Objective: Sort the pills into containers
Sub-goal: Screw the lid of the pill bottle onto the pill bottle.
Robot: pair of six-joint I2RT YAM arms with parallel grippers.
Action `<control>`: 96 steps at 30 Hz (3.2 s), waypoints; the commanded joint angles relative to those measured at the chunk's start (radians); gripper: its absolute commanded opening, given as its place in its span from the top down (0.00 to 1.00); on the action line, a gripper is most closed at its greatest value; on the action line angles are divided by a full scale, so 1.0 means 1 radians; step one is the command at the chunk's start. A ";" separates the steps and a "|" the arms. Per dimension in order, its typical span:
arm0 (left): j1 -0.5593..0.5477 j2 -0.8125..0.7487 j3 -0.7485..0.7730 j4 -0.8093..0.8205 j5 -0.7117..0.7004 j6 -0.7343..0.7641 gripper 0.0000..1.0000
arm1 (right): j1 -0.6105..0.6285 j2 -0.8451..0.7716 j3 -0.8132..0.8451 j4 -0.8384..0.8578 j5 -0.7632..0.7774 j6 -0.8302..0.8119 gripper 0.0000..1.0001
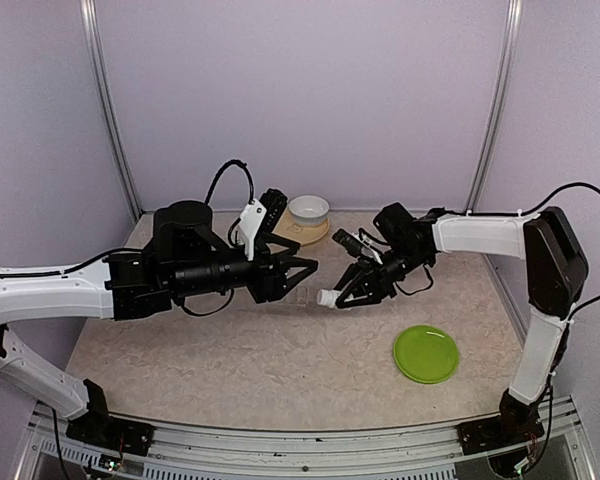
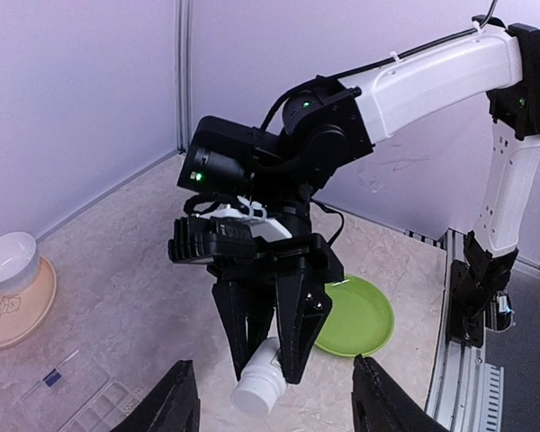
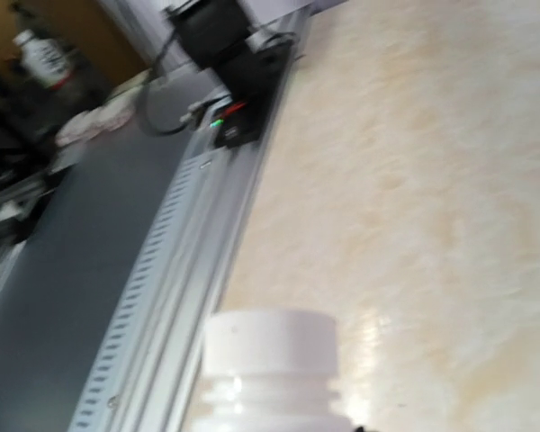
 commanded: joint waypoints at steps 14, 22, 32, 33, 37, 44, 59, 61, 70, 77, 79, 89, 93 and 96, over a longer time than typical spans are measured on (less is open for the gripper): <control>-0.001 -0.114 -0.048 -0.010 -0.117 -0.116 0.42 | 0.029 -0.381 -0.389 0.920 0.371 0.430 1.00; 0.027 -0.094 -0.026 0.003 -0.127 -0.246 0.27 | 0.088 -0.500 -0.595 1.315 0.571 0.489 1.00; 0.061 0.002 0.081 0.008 -0.015 -0.366 0.01 | 0.221 -0.578 -0.766 1.648 0.876 0.502 1.00; 0.061 0.013 0.091 0.012 0.000 -0.376 0.01 | 0.242 -0.583 -0.773 1.660 0.911 0.496 1.00; 0.061 0.042 0.107 0.048 0.054 -0.417 0.01 | 0.328 -0.600 -0.785 1.679 1.089 0.486 1.00; 0.053 0.067 0.107 0.106 0.085 -0.446 0.01 | 0.422 -0.613 -0.720 1.536 1.276 0.544 1.00; 0.011 0.090 0.122 0.153 0.118 -0.433 0.01 | 0.495 -0.566 -0.663 1.491 1.404 0.542 1.00; 0.010 0.092 0.123 0.153 0.119 -0.433 0.01 | 0.497 -0.565 -0.660 1.489 1.396 0.541 1.00; 0.008 0.096 0.129 0.149 0.112 -0.431 0.01 | 0.511 -0.566 -0.658 1.492 1.391 0.520 1.00; 0.004 0.100 0.135 0.154 0.127 -0.421 0.01 | 0.512 -0.529 -0.612 1.435 1.407 0.519 1.00; -0.001 0.097 0.136 0.157 0.126 -0.411 0.01 | 0.514 -0.515 -0.600 1.421 1.407 0.519 1.00; -0.014 0.080 0.138 0.162 0.120 -0.379 0.01 | 0.533 -0.456 -0.556 1.389 1.376 0.523 1.00; -0.011 0.072 0.141 0.157 0.118 -0.373 0.01 | 0.543 -0.441 -0.550 1.386 1.377 0.520 1.00; -0.009 0.073 0.142 0.157 0.125 -0.375 0.01 | 0.547 -0.432 -0.546 1.385 1.365 0.520 1.00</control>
